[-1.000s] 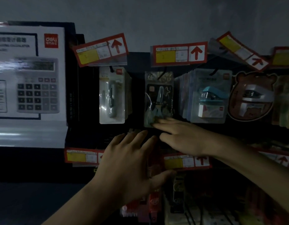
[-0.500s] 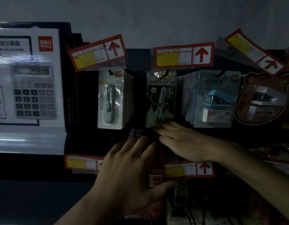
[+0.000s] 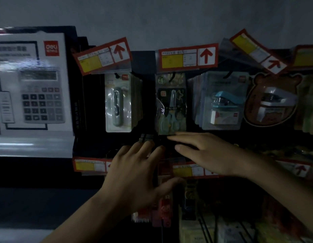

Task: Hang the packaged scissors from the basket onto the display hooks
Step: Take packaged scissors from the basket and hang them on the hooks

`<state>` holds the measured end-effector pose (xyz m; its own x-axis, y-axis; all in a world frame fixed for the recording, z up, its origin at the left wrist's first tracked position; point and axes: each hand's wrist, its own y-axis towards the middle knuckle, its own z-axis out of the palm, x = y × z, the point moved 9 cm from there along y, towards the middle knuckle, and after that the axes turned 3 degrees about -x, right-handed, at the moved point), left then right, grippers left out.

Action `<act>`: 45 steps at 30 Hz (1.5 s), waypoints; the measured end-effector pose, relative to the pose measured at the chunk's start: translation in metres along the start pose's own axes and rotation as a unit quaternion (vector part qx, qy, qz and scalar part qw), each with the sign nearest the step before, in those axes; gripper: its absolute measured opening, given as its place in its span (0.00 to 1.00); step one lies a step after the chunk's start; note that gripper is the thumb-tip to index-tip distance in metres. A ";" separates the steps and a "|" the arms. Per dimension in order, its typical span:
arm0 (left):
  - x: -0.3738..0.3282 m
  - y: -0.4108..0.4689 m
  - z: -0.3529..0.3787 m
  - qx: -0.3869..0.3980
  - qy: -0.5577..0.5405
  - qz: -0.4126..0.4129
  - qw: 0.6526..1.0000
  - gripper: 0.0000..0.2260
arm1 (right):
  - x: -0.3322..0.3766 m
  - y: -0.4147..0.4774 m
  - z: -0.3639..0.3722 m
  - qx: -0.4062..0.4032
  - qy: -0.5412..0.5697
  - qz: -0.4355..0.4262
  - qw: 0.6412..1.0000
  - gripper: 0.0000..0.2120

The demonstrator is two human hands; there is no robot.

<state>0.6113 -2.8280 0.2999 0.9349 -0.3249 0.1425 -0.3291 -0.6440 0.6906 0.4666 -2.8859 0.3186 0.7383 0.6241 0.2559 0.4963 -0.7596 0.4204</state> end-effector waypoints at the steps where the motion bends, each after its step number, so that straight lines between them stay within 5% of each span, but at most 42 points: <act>1: -0.001 0.001 0.002 0.007 0.010 0.005 1.000 0.38 | 0.006 -0.009 -0.005 -0.007 0.012 0.006 1.000 0.21; 10: -0.005 -0.025 0.001 -0.056 0.038 0.063 0.996 0.34 | 0.054 -0.079 -0.023 -0.233 -0.037 -0.062 0.970 0.21; 16: -0.003 -0.058 -0.005 -0.075 0.040 0.073 0.994 0.33 | 0.073 -0.130 -0.003 -0.294 -0.043 -0.030 0.954 0.22; 22: -0.001 -0.110 -0.007 -0.145 -0.019 0.082 0.986 0.27 | 0.074 -0.164 0.038 -0.253 -0.060 0.021 0.965 0.24; 35: -0.028 -0.218 0.030 0.007 -0.055 -0.105 0.993 0.31 | 0.070 -0.219 0.113 -0.190 0.066 0.032 0.979 0.25; 45: -0.003 -0.431 -0.009 0.109 0.043 -0.331 0.936 0.33 | 0.160 -0.256 0.263 0.024 0.201 -0.083 0.976 0.27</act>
<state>0.7513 -2.5435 0.0082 0.9476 0.2464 -0.2033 0.3162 -0.8135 0.4881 0.5778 -2.6403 0.0226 0.4125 0.7529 0.5128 0.6215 -0.6442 0.4458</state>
